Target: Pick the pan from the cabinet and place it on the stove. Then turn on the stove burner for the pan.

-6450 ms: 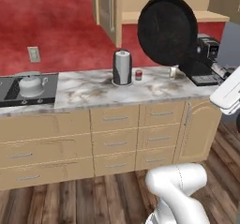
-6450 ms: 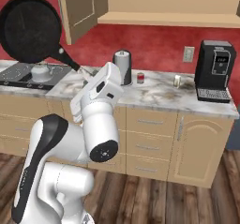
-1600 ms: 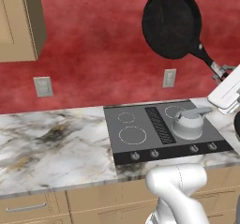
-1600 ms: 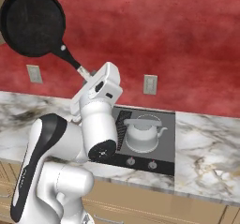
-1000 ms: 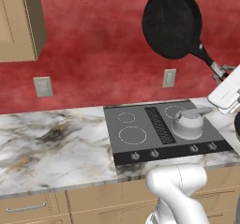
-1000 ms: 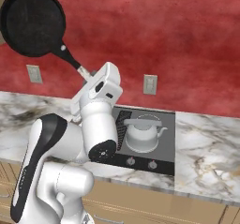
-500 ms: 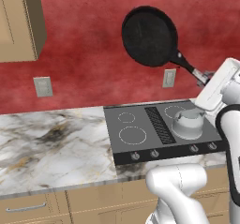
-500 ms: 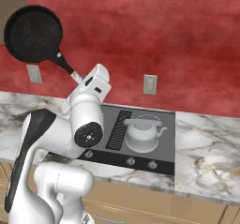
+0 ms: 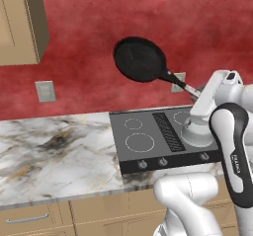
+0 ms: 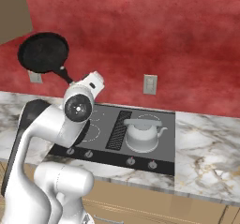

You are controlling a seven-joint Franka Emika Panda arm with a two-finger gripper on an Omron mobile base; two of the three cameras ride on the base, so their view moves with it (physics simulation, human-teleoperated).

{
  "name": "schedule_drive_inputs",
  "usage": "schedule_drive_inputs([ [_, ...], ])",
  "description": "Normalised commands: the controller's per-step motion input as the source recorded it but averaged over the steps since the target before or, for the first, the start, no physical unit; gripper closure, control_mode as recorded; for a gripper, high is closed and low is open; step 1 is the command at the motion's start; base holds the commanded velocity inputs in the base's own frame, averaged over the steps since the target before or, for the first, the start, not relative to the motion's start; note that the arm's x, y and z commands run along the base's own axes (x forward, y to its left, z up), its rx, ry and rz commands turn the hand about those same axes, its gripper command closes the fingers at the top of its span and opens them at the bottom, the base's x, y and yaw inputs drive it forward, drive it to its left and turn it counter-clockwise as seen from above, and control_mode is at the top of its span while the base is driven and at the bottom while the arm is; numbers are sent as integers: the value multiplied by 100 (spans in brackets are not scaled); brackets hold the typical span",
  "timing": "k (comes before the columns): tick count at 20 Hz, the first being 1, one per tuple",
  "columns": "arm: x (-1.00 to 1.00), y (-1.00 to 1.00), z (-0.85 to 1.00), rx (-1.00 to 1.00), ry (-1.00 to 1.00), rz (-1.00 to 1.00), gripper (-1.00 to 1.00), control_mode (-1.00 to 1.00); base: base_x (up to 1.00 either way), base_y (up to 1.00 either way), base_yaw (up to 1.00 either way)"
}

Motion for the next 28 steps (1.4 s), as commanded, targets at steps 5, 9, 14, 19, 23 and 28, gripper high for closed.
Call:
schedule_drive_inputs([
  [5,19,11,-36,0,28,0,100,-100,0,0,0],
  [9,14,0,-36,0,25,0,100,-100,0,0,0],
  [14,8,0,-36,0,22,0,100,-100,0,0,0],
  [19,8,0,-42,-2,16,-3,100,-100,0,0,0],
  [23,10,0,-49,-5,15,-7,100,-100,0,0,0],
  [28,11,0,-49,-9,16,-8,100,-100,0,0,0],
])
